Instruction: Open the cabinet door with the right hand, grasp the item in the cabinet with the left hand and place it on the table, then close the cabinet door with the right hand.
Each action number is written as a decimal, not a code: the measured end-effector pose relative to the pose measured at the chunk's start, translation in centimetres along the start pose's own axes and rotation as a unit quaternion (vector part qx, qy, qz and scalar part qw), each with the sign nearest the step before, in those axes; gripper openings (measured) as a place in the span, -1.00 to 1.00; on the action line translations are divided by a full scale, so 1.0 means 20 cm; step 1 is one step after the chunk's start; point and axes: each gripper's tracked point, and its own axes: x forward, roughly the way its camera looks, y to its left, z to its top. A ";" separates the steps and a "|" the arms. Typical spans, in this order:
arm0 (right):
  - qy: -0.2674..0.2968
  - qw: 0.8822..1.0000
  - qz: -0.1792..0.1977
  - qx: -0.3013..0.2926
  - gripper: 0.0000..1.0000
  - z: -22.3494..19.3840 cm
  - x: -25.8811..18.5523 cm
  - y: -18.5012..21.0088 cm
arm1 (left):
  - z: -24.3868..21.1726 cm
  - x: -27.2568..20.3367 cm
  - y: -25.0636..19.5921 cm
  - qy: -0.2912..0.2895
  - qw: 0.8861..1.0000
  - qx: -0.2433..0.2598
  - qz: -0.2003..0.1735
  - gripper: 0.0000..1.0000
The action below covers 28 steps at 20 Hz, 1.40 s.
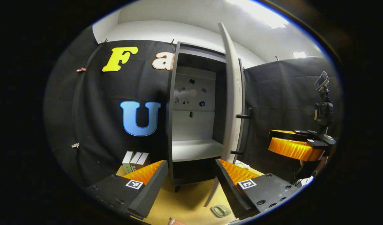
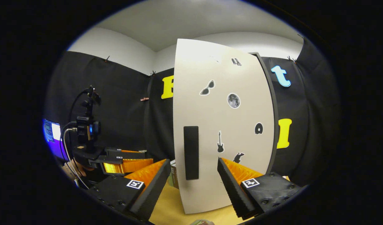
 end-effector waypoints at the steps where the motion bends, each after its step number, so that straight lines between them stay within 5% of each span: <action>1: 0.003 1.000 -0.027 -0.012 0.95 -0.01 -0.01 -0.06 | 0.00 0.00 -0.01 -0.004 1.000 -0.001 -0.007 0.89; 5: 0.010 0.991 -0.130 -0.038 0.95 -0.04 -0.07 -0.29 | 0.10 0.03 -0.08 -0.029 0.999 -0.017 -0.016 0.89; 10: -0.015 0.981 -0.188 -0.043 0.95 0.03 -0.09 -0.42 | 0.21 0.08 -0.16 -0.051 0.999 -0.016 -0.009 0.89; 28: -0.030 0.986 -0.165 -0.020 0.94 0.12 -0.10 -0.52 | 0.24 0.22 -0.32 -0.057 0.997 -0.013 0.043 0.89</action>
